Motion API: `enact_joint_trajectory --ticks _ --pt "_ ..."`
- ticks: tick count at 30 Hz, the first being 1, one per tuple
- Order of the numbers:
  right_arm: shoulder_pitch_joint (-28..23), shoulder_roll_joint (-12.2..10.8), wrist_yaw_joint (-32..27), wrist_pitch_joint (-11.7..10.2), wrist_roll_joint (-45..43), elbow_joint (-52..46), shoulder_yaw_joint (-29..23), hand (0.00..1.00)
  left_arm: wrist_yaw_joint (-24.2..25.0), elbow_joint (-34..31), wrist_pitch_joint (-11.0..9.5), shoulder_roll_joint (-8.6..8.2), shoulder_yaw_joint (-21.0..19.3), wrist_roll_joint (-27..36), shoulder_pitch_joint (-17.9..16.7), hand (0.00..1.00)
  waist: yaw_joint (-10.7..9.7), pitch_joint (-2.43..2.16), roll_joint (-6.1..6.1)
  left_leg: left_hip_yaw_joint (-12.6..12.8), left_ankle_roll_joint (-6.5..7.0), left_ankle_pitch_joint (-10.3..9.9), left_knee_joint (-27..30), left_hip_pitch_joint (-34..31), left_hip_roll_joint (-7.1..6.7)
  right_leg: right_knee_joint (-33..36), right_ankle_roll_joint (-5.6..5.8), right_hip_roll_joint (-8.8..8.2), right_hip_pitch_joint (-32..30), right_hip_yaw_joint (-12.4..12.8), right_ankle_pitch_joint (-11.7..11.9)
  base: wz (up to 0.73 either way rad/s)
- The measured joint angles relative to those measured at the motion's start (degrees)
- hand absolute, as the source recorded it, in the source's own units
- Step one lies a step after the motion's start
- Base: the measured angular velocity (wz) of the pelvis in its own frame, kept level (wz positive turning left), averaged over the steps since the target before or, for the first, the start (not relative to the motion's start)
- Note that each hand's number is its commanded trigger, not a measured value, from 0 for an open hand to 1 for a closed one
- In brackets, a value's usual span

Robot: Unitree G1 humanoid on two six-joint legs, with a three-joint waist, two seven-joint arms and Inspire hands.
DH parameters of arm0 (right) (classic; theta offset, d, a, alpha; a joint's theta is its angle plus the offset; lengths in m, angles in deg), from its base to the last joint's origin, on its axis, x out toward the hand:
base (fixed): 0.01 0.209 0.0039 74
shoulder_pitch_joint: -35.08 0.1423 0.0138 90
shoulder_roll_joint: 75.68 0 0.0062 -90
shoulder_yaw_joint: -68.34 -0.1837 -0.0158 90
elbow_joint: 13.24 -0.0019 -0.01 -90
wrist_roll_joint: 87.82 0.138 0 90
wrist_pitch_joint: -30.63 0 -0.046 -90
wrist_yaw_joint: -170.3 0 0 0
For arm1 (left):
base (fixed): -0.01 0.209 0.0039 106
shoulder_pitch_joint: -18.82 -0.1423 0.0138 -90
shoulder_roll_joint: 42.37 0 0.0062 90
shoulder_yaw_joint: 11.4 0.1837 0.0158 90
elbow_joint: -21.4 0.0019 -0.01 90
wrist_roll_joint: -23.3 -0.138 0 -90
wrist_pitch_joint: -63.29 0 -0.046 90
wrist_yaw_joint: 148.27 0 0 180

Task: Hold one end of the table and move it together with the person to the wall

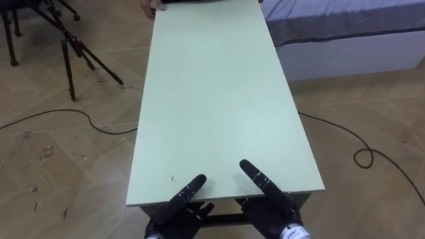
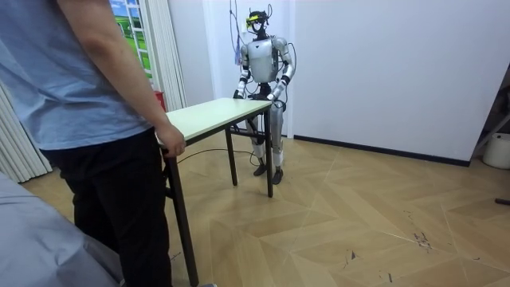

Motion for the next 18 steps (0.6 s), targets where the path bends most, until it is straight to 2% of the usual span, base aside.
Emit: enact_joint_trajectory --ticks 5,10,12,13,14,15,18 --pt "0.0 -0.3 -0.3 0.7 -0.1 0.0 -0.6 0.0 0.0 0.0 0.8 0.0 -0.7 0.0 0.0 0.0 0.0 -0.15 -0.5 0.0 0.0 0.0 0.1 0.0 -0.01 0.0 0.0 0.04 0.0 0.1 0.0 0.0" --pt "0.0 -1.1 -0.4 0.6 -0.2 0.5 -0.8 0.0 0.0 0.0 1.0 -0.31 -1.2 0.0 0.0 0.0 0.2 -0.53 -1.38 -0.1 -0.01 0.0 0.2 -0.1 0.0 0.0 -0.03 0.06 0.0 0.1 0.0 0.0" --pt "0.0 -2.0 -0.3 0.6 -0.2 1.2 -1.2 0.0 0.0 0.0 1.0 -0.34 -1.2 1.4 0.0 0.0 0.0 -0.45 -1.59 -0.3 0.0 0.0 0.5 -0.1 0.0 0.0 -0.04 0.05 0.3 -0.2 0.1 0.07" --pt "0.0 -2.6 -0.1 0.6 -0.3 1.7 -1.5 0.03 0.0 0.0 1.0 -0.46 -1.3 2.0 0.0 0.53 -0.1 -0.39 -1.75 -0.6 0.0 0.0 0.6 -0.1 -0.03 0.0 -0.03 0.0 0.5 -0.6 0.1 0.11" --pt "0.0 -2.7 0.1 0.6 -0.3 1.9 -1.7 0.69 0.0 0.0 1.0 -0.65 -1.5 2.0 0.0 0.83 -0.2 -0.38 -1.85 -0.6 0.0 0.0 0.6 0.0 -0.03 0.0 -0.03 -0.01 0.5 -0.6 0.1 0.08" --pt "0.0 -2.9 0.2 0.7 -0.3 2.0 -2.0 1.0 0.0 0.0 1.0 -1.24 -1.8 2.2 0.0 1.0 -0.1 -0.34 -1.92 -0.6 0.0 0.0 0.6 -0.1 -0.01 0.0 -0.04 0.0 0.5 -0.6 0.1 0.0" --pt "0.0 -3.9 0.2 0.9 -0.3 2.4 -3.1 1.0 0.0 0.1 1.0 -2.46 -2.4 4.4 0.0 1.0 0.3 -0.33 -1.94 -0.5 0.0 0.0 0.6 -0.2 0.01 0.0 -0.05 -0.02 0.4 -0.6 0.1 0.0"
